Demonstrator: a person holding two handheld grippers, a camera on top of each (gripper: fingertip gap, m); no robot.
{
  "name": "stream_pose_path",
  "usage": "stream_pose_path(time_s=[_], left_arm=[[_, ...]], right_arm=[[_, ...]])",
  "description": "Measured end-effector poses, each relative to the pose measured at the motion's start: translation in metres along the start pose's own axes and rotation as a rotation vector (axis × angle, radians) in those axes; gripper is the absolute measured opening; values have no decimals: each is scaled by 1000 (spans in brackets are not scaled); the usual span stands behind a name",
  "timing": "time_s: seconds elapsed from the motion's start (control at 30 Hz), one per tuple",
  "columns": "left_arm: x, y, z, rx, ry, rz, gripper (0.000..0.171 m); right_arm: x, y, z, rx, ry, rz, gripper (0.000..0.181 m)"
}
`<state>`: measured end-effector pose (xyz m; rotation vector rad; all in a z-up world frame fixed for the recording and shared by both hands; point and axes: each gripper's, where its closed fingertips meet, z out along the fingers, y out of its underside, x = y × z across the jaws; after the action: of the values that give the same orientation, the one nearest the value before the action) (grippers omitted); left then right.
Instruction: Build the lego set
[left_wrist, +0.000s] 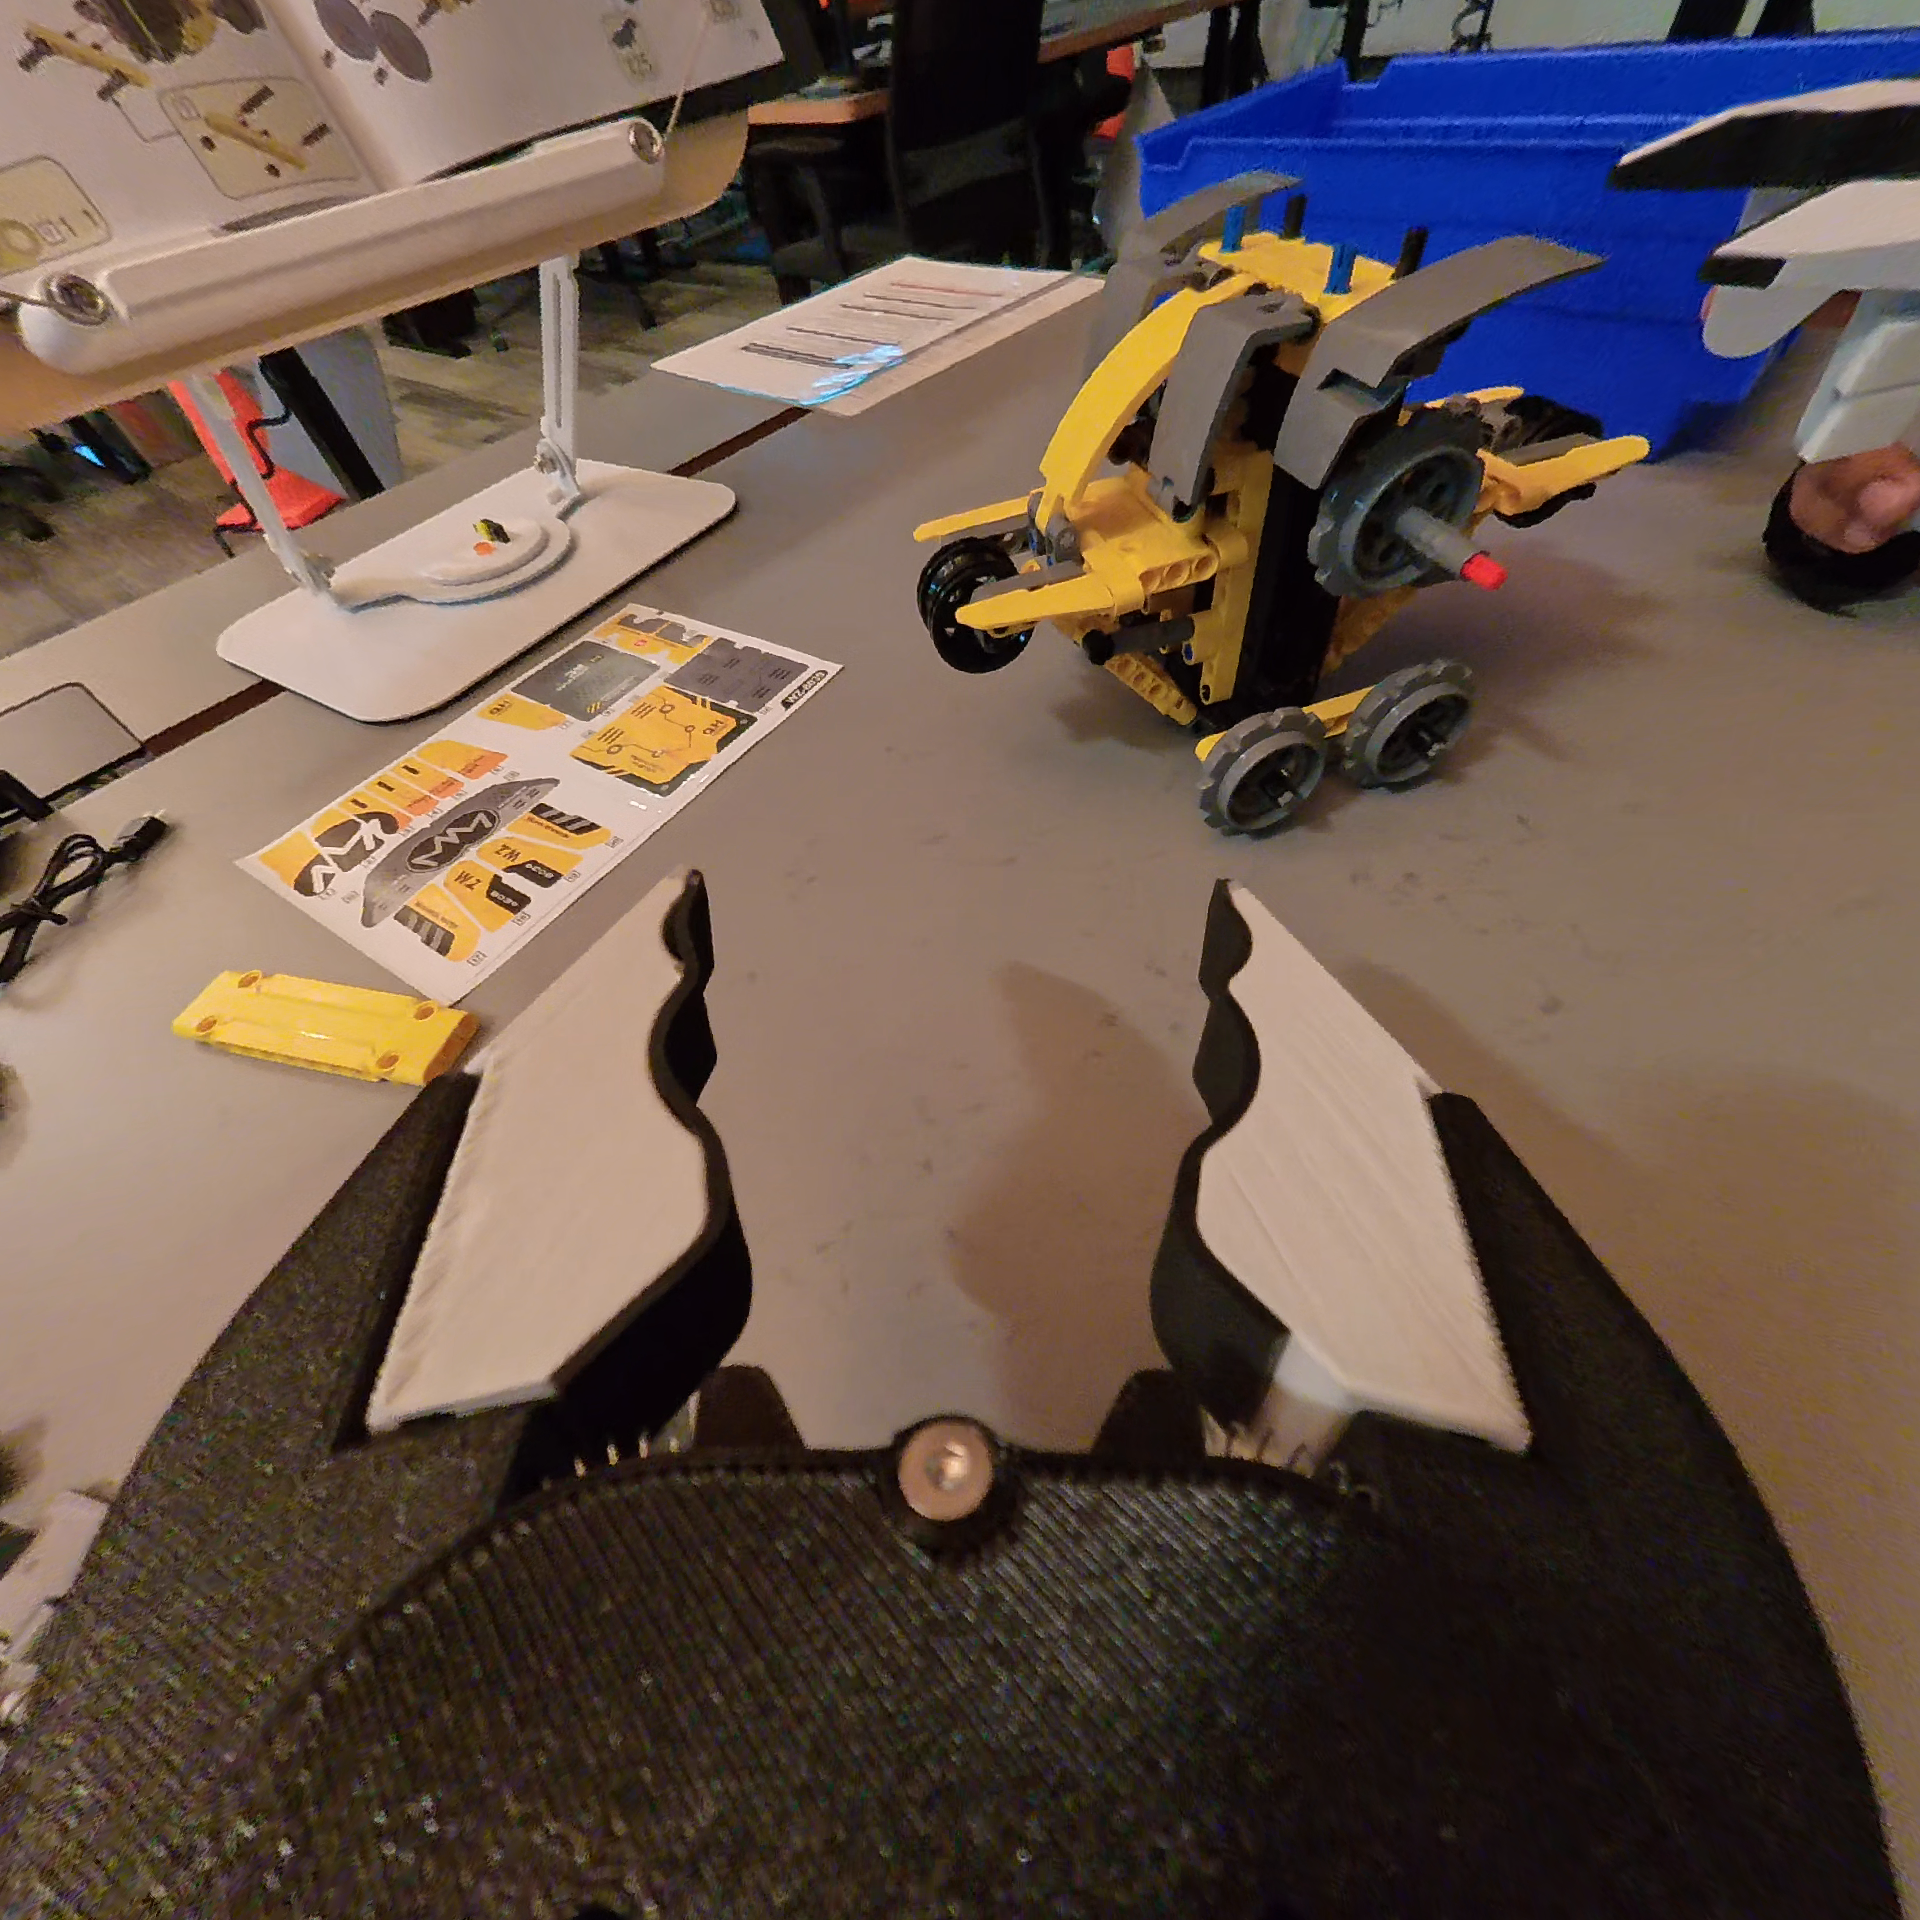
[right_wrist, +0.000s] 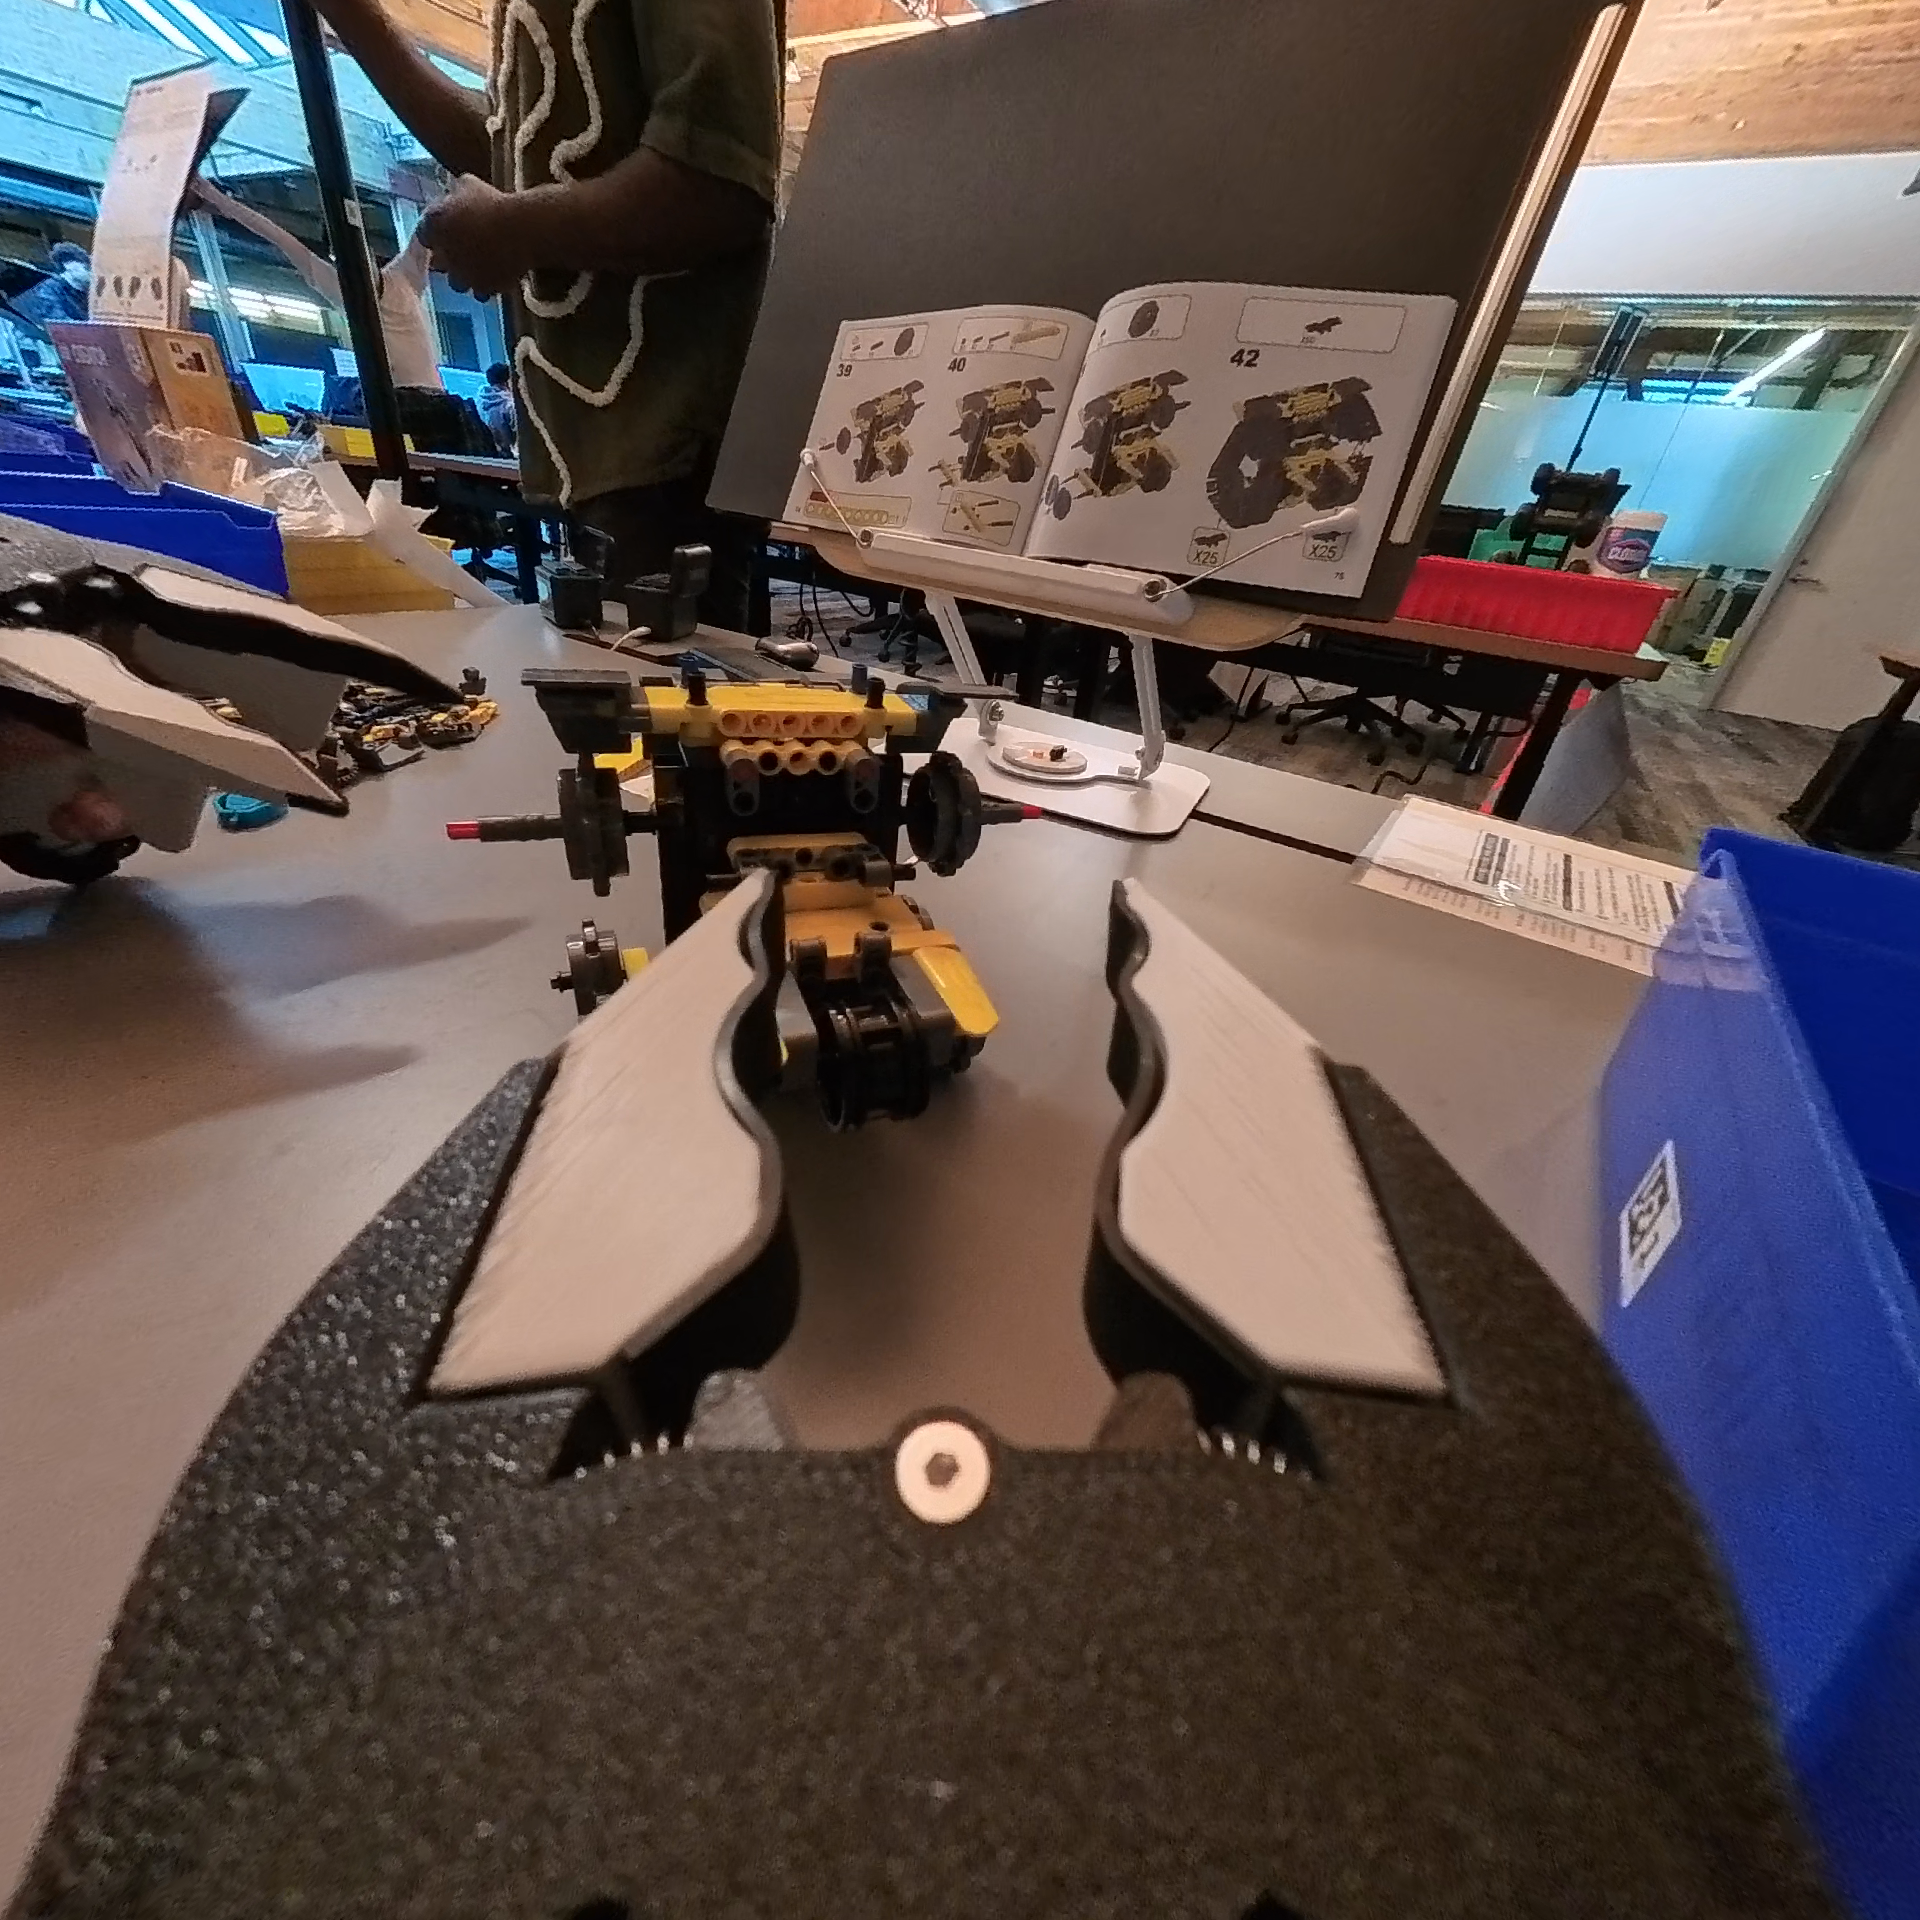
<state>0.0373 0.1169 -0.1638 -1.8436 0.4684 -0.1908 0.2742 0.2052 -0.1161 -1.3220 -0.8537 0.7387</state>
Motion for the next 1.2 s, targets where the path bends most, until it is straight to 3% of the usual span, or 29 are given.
stream_pose_path(time_s=[0.2, 0.3, 0.4, 0.53, 0.63, 0.7, 0.8, 0.9, 0.93, 0.97, 1.0, 1.03, 1.07, 1.2], left_arm=[[-19, -7, -8, 39, -88, -24, 98], [-41, -25, -45, 93, -168, -101, 106], [-99, -35, -133, 103, -464, -112, 106], [-199, -16, -308, 2, -990, -125, 113], [-253, 28, -440, -136, -1316, -184, 114], [-275, 79, -482, -258, -1337, -344, 116], [-283, 137, -462, -232, -1063, -694, 123], [-279, 155, -430, -142, -819, -910, 113], [-279, 164, -426, -168, -795, -945, 100], [-279, 171, -422, -196, -767, -948, 71], [-282, 179, -423, -227, -773, -951, 58], [-284, 182, -423, -238, -772, -948, 30], [-286, 178, -424, -213, -765, -914, 3], [-283, 110, -429, 2, -748, -766, 0]], right_arm=[[2, -1, -1, 5, 9, 10, 62], [3, -1, -1, 10, 8, 15, 62], [3, -3, -3, 23, 14, 15, 62], [2, -2, -1, 14, 6, 10, 62], [0, 0, 0, -1, -1, 0, 62], [-2, 0, 0, -2, -2, -9, 62], [-4, 0, 0, -2, -6, -24, 61], [-6, 1, 1, -8, -10, -38, 61], [-7, 1, 1, -9, -8, -44, 61], [-7, 1, 1, -8, -5, -49, 61], [-7, 1, 0, -7, -1, -54, 61], [-7, 1, 0, -6, 3, -57, 61], [-7, 1, 0, -6, 7, -59, 61], [-6, 1, 0, -5, 13, -59, 60]])
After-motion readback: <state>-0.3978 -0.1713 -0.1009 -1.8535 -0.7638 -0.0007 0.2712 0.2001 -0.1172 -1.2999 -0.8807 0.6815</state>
